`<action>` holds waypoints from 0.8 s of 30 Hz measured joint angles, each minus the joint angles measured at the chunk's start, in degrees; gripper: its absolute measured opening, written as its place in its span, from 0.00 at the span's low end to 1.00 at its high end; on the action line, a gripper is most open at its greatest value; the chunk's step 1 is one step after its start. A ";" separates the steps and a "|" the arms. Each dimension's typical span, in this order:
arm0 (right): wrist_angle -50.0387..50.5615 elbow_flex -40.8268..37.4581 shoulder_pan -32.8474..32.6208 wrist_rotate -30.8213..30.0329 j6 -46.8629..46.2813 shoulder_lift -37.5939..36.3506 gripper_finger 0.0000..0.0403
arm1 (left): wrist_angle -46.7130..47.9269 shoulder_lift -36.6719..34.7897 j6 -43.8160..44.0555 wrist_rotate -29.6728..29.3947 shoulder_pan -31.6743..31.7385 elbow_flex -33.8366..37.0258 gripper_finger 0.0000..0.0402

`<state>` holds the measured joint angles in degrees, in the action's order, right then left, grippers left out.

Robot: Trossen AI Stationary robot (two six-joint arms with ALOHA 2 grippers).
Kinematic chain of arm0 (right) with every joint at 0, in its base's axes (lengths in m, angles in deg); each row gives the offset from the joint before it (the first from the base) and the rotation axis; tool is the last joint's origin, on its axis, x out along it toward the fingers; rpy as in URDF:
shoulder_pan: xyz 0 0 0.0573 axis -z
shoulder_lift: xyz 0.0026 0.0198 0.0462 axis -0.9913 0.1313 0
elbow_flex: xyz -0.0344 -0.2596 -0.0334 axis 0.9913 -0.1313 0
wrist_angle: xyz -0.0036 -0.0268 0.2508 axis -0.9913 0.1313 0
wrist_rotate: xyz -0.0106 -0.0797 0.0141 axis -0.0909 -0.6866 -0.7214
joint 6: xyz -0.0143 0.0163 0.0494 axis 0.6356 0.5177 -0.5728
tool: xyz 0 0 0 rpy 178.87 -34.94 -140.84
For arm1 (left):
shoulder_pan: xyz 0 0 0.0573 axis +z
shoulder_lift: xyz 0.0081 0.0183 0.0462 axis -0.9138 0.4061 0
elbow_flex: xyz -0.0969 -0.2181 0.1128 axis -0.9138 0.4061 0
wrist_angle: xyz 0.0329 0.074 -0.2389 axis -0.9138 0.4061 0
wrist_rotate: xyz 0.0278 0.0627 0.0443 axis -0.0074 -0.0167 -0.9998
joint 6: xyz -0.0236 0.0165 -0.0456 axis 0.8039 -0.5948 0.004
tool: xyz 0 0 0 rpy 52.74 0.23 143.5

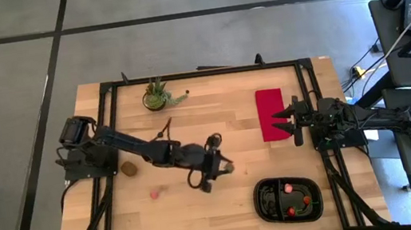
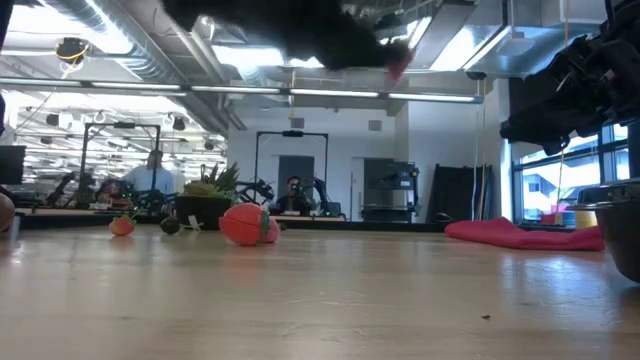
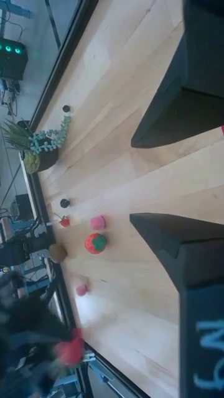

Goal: Pick and placing Produce into tupperware
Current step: Put the strawberry into the right of the black bin

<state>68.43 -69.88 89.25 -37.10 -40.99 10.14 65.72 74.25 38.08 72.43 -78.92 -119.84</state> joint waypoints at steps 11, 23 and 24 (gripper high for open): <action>0.01 0.00 0.00 -0.01 -0.20 0.01 0.46 | -14.89 4.86 1.36 5.24 1.11 -7.77 0.31; -0.04 0.00 0.00 -0.02 -0.24 0.00 0.46 | -13.38 25.80 1.52 17.08 1.94 -30.96 0.30; -0.04 0.00 0.00 -0.02 -0.26 0.00 0.46 | -13.39 27.54 1.52 17.92 2.03 -32.85 0.31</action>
<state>68.38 -69.88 89.24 -37.12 -41.25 10.14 52.33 101.79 39.60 90.35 -76.89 -152.70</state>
